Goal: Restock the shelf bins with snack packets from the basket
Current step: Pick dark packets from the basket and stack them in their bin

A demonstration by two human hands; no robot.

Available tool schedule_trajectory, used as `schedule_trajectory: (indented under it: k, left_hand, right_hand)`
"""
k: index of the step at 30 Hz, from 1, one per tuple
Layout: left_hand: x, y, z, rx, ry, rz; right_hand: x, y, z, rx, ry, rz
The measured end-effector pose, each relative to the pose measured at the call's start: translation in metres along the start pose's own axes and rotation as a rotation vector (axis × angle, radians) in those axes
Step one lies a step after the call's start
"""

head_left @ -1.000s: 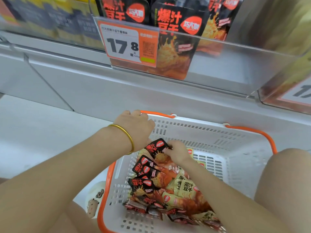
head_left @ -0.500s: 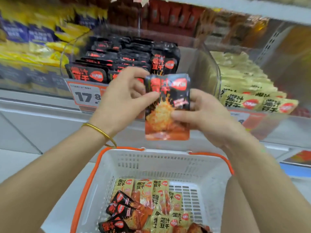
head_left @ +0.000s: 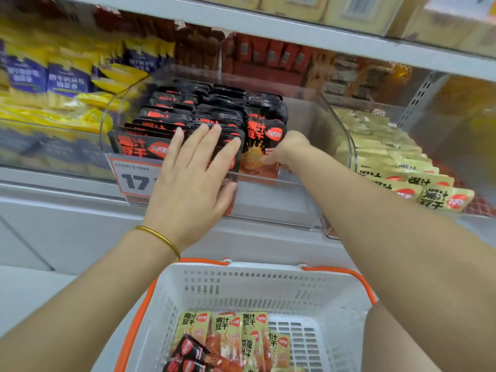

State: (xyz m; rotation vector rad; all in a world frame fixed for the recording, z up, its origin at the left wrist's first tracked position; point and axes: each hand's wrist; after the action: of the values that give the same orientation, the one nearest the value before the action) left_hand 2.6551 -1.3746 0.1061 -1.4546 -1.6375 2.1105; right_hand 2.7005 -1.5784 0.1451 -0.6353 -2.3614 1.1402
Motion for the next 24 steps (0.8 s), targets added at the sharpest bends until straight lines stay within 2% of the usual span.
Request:
schedule_trajectory:
  k: [3,9,12,16,19,21,24]
  left_hand:
    - [0.000,0.000,0.001,-0.003,0.003,-0.010]
    - [-0.002,0.001,-0.001,-0.028,0.006,-0.041]
    - [0.000,-0.001,-0.001,-0.023,0.019,-0.026]
    - [0.006,-0.009,0.006,0.016,0.079,0.117]
    - [0.022,-0.020,0.020,0.066,0.130,0.159]
    - [0.041,-0.022,0.025,0.092,0.109,0.035]
    - [0.074,-0.015,0.026,0.077,0.072,-0.280]
  right_hand:
    - [-0.004,0.004,-0.004,-0.107,0.033,-0.019]
    - [-0.003,0.009,-0.004,-0.092,0.055,-0.074]
    - [-0.004,0.005,0.000,-0.192,0.047,-0.077]
    - [0.019,-0.014,-0.002,-0.250,-0.109,0.149]
    - [0.077,-0.026,0.011,-0.305,-0.358,0.314]
    - [0.120,-0.010,0.035,-0.413,-0.427,0.207]
    - [0.147,0.061,0.082,-0.303,-0.255,-0.197]
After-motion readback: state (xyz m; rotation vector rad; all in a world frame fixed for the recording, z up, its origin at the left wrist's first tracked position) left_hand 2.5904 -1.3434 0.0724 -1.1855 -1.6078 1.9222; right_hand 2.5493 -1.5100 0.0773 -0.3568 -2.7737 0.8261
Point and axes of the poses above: each hand's wrist, its own x-axis away from the middle knuckle, its own y-axis out of the palm, z = x × y, and after that the axes turned 3 degrees about y, right-handed
